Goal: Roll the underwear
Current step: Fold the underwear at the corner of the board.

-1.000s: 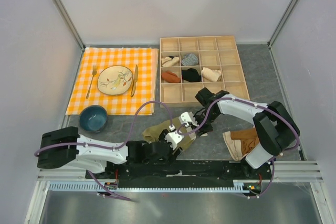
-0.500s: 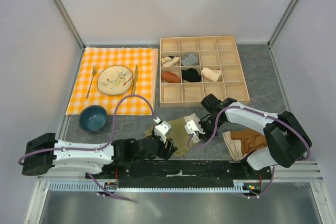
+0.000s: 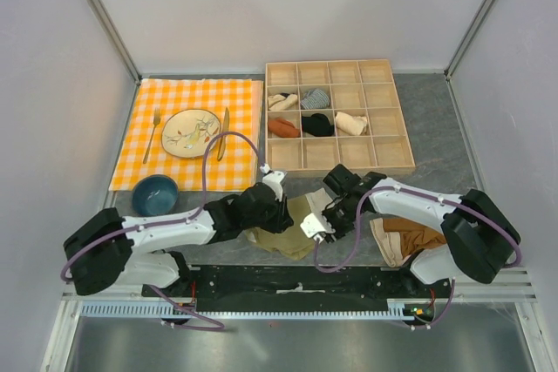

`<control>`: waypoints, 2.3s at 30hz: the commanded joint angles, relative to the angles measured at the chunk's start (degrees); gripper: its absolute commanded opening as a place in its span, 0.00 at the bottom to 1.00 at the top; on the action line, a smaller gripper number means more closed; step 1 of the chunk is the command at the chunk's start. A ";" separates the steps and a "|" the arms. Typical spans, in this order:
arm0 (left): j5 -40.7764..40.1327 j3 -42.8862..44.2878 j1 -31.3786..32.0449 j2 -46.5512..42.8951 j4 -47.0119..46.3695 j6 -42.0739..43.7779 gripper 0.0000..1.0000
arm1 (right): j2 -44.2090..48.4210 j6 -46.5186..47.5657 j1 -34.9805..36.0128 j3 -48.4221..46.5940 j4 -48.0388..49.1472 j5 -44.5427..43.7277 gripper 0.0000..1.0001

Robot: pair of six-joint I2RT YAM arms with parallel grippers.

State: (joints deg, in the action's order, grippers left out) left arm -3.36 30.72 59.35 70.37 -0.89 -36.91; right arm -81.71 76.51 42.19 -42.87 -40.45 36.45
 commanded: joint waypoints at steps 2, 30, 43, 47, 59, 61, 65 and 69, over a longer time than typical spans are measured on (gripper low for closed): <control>7.13 4.96 -1.17 6.35 0.53 -2.47 0.22 | -0.81 0.92 2.89 1.65 4.23 -4.88 0.43; 2.47 -1.53 -3.19 -13.14 4.85 9.22 0.54 | -8.63 -18.32 -2.72 -15.39 -4.46 7.23 0.00; 4.94 -6.46 0.14 -20.01 -1.05 12.90 0.61 | -26.03 -26.67 -7.83 -31.56 -10.36 7.85 0.00; 3.62 -5.41 0.94 -19.48 -0.35 14.67 0.62 | -28.32 -29.66 -8.36 -34.47 -10.53 8.20 0.00; -5.79 -4.26 0.94 -19.40 4.75 9.66 0.61 | -32.72 -36.43 -8.71 -39.22 -10.62 6.18 0.00; -6.57 -3.83 0.94 -16.68 5.36 7.38 0.60 | -32.90 -36.69 -8.80 -39.48 -10.62 5.83 0.00; -7.72 -2.95 0.85 -12.10 4.32 4.66 0.60 | -32.98 -36.70 -9.23 -39.74 -11.06 5.48 0.00; -9.73 -1.11 0.77 -8.41 2.99 4.04 0.57 | -33.16 -37.05 -9.50 -40.18 -11.23 5.22 0.00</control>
State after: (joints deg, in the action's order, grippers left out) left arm -9.02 25.80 60.14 59.55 4.29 -29.65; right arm -114.32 40.45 33.19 -80.60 -51.03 41.52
